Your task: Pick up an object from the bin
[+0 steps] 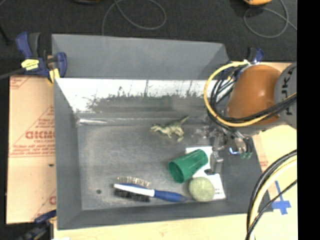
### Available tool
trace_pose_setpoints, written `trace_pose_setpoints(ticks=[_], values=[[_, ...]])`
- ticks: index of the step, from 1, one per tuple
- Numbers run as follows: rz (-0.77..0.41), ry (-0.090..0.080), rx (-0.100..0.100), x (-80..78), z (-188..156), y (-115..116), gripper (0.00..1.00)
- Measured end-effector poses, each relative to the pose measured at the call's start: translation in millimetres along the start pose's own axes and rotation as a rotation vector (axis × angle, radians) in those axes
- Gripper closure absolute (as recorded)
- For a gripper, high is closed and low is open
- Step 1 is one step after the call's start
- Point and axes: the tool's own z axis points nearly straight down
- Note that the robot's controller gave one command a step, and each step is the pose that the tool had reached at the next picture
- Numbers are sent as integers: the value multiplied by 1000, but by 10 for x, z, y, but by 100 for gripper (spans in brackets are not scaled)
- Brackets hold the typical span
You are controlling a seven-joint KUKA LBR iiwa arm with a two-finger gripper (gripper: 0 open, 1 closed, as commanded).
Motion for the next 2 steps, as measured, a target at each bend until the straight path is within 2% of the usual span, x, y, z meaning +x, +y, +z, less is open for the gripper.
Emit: trace_pose_setpoints(ticks=[1,2], values=[[7,2,1,-95,316,423,0],[-78,2,1,-689,412,456,0]])
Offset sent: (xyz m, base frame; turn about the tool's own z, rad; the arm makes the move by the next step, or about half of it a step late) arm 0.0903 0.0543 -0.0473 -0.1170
